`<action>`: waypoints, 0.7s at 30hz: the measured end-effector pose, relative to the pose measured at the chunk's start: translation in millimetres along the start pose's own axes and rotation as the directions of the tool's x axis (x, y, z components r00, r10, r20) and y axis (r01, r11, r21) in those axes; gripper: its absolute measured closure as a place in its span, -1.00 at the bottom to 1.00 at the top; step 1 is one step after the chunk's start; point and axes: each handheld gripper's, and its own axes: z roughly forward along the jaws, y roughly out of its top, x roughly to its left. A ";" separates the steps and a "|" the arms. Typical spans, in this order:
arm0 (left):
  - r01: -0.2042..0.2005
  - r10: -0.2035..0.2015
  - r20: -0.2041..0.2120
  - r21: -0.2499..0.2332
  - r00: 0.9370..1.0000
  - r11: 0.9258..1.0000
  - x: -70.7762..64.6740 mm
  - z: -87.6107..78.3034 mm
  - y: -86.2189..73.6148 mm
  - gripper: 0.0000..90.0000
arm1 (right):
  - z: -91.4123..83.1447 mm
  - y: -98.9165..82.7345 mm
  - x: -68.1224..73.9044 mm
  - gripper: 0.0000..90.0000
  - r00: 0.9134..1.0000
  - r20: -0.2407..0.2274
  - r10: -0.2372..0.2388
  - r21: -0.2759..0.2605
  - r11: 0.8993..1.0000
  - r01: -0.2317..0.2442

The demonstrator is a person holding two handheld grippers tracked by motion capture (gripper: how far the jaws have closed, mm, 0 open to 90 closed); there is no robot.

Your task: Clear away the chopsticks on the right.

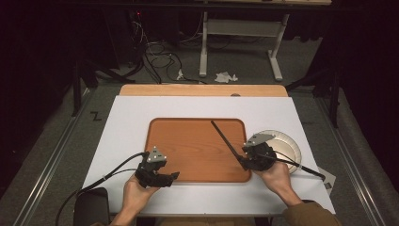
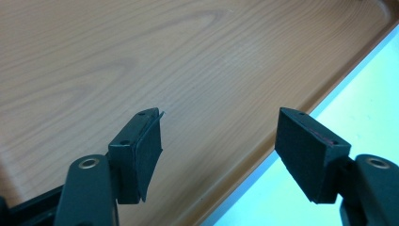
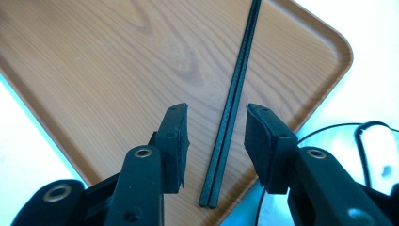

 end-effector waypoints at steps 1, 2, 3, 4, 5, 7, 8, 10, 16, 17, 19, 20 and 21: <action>-0.004 0.004 0.000 0.002 1.000 1.000 0.3 -0.5 0.0 -0.29 | -1.9 -0.6 -0.6 0.34 1.000 0.000 -0.003 -0.003 1.000 0.003; -0.004 0.004 -0.001 0.000 1.000 1.000 0.2 -0.7 0.0 -0.29 | -3.7 -1.1 -1.2 0.33 1.000 0.001 -0.006 -0.003 1.000 0.006; -0.004 0.004 -0.001 0.000 1.000 1.000 0.2 -0.8 -0.1 -0.29 | -5.1 -1.7 -1.9 0.32 1.000 -0.004 -0.006 -0.009 1.000 0.006; -0.005 0.005 0.000 0.001 1.000 1.000 0.1 -0.9 -0.2 -0.29 | -6.1 -2.3 -1.9 0.31 1.000 0.000 -0.001 -0.013 1.000 0.001; -0.006 0.006 -0.001 0.001 1.000 1.000 0.1 -0.9 -0.2 -0.29 | -8.1 -3.0 -2.9 0.29 1.000 -0.001 -0.002 -0.016 1.000 0.002; -0.004 0.004 0.001 0.002 1.000 1.000 -0.1 -0.6 -0.3 -0.28 | -11.2 -4.1 -4.4 0.28 1.000 -0.003 0.002 -0.025 1.000 -0.002; -0.004 0.004 0.002 0.001 1.000 1.000 -0.2 -0.7 -0.2 -0.28 | -12.8 -4.6 -4.8 0.27 1.000 -0.006 0.008 -0.024 1.000 -0.008; 0.000 0.000 0.001 -0.005 1.000 1.000 -0.6 -1.0 -0.3 -0.28 | -14.9 -6.1 -6.1 0.26 1.000 -0.009 0.009 -0.032 0.999 -0.010; 0.001 -0.001 0.001 -0.004 1.000 1.000 -1.1 -1.3 -0.5 -0.28 | -22.2 -14.3 -9.2 0.24 1.000 -0.011 0.024 -0.038 0.999 -0.025; 0.001 -0.001 0.002 -0.003 1.000 1.000 -1.0 -1.2 -0.5 -0.28 | -23.3 -16.0 -9.8 0.23 1.000 -0.012 0.026 -0.036 0.999 -0.026; 0.001 -0.001 0.002 -0.004 1.000 1.000 -0.9 -1.2 -0.4 -0.28 | -25.6 -19.5 -10.9 0.23 1.000 -0.014 0.024 -0.041 0.999 -0.024; 0.001 -0.001 0.002 -0.004 1.000 1.000 -0.9 -1.2 -0.4 -0.28 | -26.3 -21.3 -11.2 0.23 0.999 -0.016 0.028 -0.045 0.999 -0.028; 0.001 -0.001 0.001 -0.004 1.000 1.000 -1.0 -1.3 -0.5 -0.28 | -27.4 -23.0 -11.2 0.23 0.999 -0.016 0.032 -0.038 0.999 -0.032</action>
